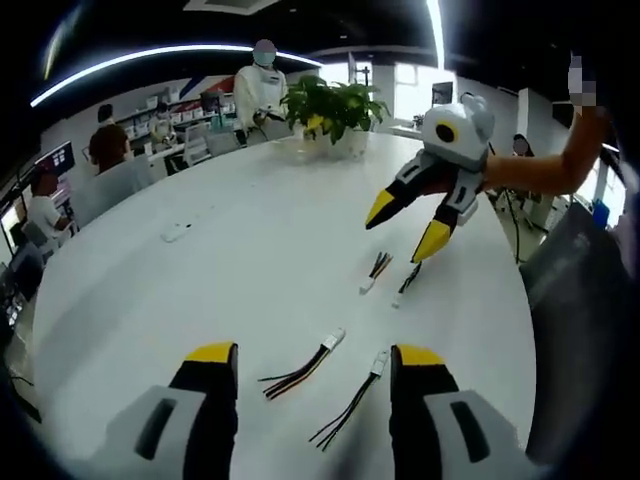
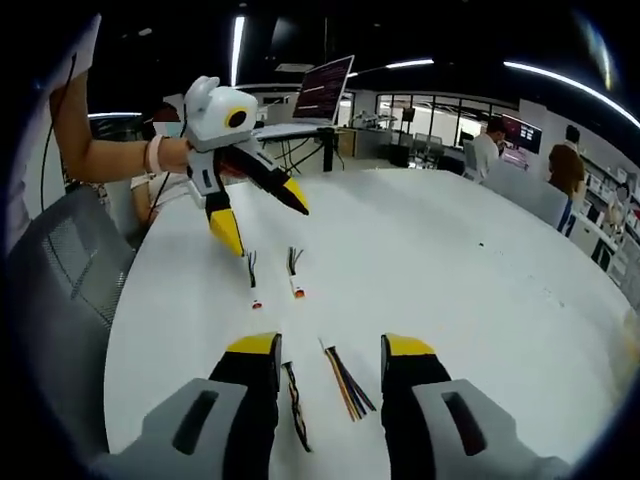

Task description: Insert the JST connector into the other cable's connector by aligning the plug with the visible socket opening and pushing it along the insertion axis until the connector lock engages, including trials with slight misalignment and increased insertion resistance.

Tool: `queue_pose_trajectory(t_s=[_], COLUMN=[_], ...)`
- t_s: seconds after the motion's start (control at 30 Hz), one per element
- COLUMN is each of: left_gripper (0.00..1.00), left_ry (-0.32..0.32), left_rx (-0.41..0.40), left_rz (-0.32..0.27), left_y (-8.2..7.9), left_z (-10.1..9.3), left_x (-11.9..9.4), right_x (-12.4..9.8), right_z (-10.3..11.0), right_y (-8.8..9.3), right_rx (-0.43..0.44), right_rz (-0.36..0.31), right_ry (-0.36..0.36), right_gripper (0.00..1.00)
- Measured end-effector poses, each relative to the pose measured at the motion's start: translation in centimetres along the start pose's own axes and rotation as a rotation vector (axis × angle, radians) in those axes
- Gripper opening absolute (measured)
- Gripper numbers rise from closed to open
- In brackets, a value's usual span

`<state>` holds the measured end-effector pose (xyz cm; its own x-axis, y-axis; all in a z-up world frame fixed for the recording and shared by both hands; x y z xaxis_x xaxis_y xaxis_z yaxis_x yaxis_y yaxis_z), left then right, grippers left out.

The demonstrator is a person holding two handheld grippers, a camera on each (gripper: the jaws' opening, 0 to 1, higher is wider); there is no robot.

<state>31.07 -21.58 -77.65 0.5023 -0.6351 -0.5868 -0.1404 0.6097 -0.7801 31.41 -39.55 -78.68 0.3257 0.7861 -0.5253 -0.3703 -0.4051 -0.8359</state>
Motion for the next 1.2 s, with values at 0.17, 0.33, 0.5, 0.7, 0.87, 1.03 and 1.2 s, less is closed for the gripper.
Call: queue_pose_trajectory(t_s=[0.17, 0.33, 0.5, 0.7, 0.87, 1.03, 1.2], left_gripper=[0.57, 0.57, 0.55, 0.53, 0.46, 0.46, 0.43], left_ry=[0.019, 0.026, 0.040, 0.071, 0.099, 0.127, 0.124], left_rx=[0.010, 0.002, 0.007, -0.017, 0.030, 0.049, 0.042], left_rz=[0.013, 0.017, 0.019, -0.001, 0.013, 0.040, 0.020], left_y=[0.9, 1.2, 1.3, 1.2, 1.7, 2.4, 2.2], left_z=[0.1, 0.2, -0.1, -0.4, -0.8, -1.3, -1.0], left_x=[1.3, 1.9, 2.2, 2.6, 3.1, 3.6, 3.7], right_x=[0.4, 0.8, 1.1, 1.7, 2.3, 2.6, 2.8], right_z=[-0.1, -0.4, -0.5, -0.6, -0.5, -0.5, -0.5], right_y=[0.5, 0.8, 1.0, 1.2, 1.4, 1.4, 1.6], right_rx=[0.007, 0.020, 0.017, 0.030, 0.007, -0.006, -0.025], right_rz=[0.007, 0.018, 0.020, 0.031, 0.028, 0.020, 0.022], right_ry=[-0.006, -0.011, -0.019, -0.018, -0.030, -0.034, -0.040], right_gripper=[0.37, 0.36, 0.35, 0.37, 0.33, 0.31, 0.28])
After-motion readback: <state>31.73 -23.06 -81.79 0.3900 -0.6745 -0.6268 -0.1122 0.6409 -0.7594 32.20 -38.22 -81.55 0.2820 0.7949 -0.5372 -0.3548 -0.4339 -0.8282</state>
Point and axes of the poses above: the point that each gripper's makers call its tool centre point, and the gripper's own axes: x roughly forward along the fingers, z roughly to its left, y roughly out of its underside, the point moved 4 cm from there along -x, roughly backward along the fingers, and after that the axes turned 13 degrees about x, right-handed, at the moved point
